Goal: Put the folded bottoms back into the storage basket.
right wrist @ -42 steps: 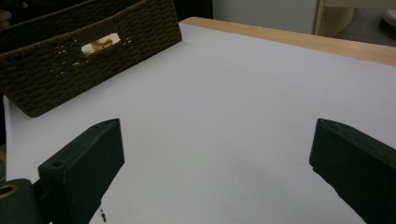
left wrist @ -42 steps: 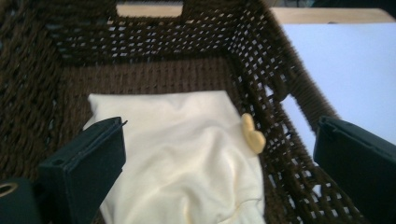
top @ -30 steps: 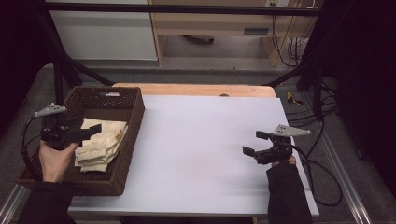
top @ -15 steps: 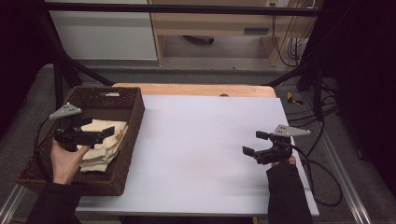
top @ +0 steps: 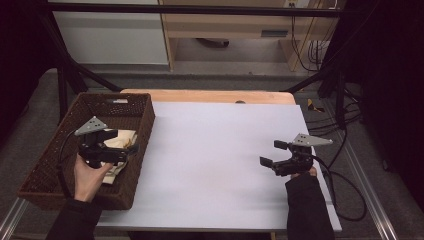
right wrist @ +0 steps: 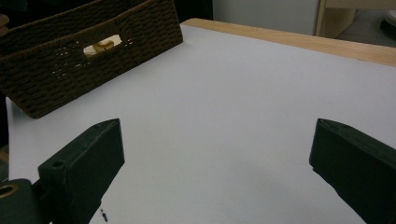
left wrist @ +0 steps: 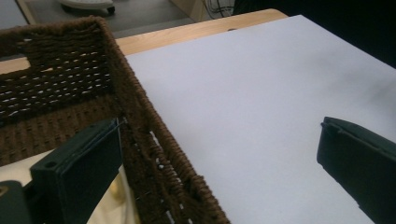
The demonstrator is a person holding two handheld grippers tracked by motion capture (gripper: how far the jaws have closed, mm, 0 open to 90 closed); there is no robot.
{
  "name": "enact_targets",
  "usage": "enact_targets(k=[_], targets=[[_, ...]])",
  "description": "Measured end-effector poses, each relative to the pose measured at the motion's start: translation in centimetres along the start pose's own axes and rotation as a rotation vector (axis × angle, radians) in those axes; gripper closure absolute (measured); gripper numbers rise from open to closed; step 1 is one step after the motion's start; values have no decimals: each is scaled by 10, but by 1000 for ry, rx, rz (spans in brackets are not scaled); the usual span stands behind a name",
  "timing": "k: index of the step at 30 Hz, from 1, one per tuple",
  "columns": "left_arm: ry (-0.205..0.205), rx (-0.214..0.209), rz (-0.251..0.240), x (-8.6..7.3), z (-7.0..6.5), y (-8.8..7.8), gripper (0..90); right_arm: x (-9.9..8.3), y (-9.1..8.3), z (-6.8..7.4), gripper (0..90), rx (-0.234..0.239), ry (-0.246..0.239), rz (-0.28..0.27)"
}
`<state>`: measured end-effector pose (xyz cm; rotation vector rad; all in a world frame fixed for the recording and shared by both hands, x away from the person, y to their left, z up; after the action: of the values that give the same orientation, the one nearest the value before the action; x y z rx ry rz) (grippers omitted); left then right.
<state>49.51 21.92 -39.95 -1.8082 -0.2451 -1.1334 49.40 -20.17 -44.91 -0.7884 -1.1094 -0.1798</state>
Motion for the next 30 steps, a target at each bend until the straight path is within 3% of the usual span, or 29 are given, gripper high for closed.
enact_targets(k=[8,30], targets=[[21,-22,27,-12,-11,14,0,0,0,0,33,1,-3,1],[65,-48,68,-21,-20,25,0,-2,3,-1,34,2,7,13]])
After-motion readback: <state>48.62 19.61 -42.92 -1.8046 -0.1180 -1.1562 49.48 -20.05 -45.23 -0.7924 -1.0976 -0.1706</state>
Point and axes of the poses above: each handheld gripper's, and its own axes: y roughly forward along the jaws, x roughly out of its top, z roughly to its left, the point moved 10 cm from there along y, roughly forward along the jaws, and after that the axes turned 7 degrees about z, right-handed, at the moved point
